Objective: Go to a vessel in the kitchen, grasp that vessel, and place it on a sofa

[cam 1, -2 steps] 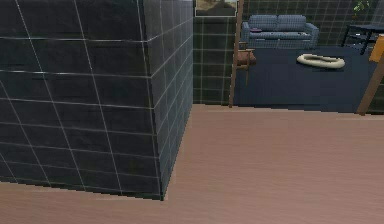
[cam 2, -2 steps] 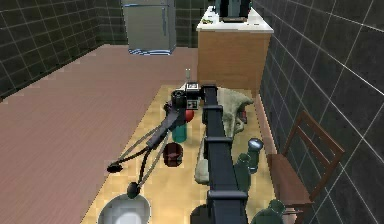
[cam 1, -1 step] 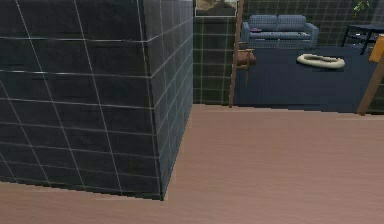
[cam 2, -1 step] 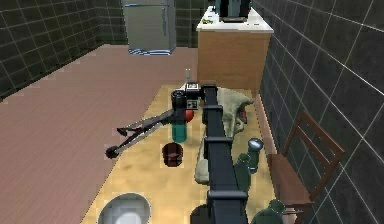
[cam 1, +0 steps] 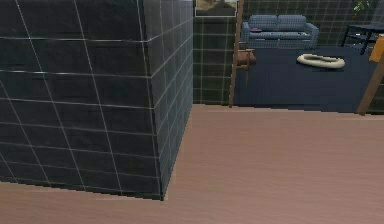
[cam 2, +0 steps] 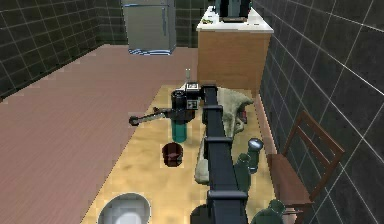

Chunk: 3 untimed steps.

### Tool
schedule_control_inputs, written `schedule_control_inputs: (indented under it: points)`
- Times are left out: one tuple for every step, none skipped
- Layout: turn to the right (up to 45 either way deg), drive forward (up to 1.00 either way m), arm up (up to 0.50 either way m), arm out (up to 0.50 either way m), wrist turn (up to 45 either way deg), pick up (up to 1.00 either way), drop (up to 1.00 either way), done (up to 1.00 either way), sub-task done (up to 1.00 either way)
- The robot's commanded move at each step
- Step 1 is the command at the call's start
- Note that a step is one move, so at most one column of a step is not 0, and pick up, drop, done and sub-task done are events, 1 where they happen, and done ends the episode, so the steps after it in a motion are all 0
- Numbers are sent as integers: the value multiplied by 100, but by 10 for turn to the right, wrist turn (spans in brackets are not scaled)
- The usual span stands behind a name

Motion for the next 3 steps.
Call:
schedule_control_inputs:
  points:
    - [0,0,0,0,240,0,0,0,0]
    - [0,0,-30,0,0,0,0,0,0]
    - [0,0,0,0,0,100,0,0,0]
